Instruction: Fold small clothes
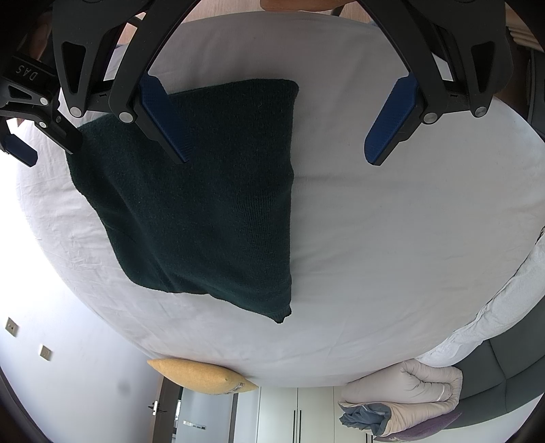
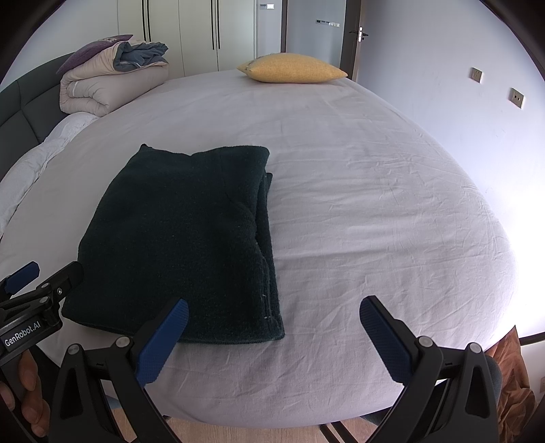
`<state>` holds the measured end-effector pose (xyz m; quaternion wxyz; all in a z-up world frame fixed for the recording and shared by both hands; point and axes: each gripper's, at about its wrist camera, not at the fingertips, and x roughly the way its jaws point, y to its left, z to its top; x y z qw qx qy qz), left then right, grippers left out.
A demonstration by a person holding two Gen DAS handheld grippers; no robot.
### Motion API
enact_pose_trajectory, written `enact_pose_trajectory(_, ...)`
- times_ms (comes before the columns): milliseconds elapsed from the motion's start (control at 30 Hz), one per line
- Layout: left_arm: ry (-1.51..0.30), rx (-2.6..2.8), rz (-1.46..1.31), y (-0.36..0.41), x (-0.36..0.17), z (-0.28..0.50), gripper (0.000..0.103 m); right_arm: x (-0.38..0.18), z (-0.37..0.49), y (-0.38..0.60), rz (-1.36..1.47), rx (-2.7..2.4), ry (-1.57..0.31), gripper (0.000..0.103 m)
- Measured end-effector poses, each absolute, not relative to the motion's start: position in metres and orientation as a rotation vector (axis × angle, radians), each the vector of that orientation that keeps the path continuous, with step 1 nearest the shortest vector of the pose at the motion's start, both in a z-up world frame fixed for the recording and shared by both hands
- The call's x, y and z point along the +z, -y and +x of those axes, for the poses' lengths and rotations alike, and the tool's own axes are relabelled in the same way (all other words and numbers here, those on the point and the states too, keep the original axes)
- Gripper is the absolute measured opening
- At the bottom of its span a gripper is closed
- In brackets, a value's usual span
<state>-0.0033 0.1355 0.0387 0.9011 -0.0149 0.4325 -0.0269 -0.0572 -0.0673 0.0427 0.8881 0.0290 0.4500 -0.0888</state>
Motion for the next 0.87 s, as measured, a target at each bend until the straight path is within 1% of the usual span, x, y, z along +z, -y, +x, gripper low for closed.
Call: enact_pose_trajectory(867,-0.896,-0.047,-0.009,-0.1386,0.0321,-0.0051,0.103,0.0424,-0.0578,0.0659,0.063,-0.181,-0.940,0.103)
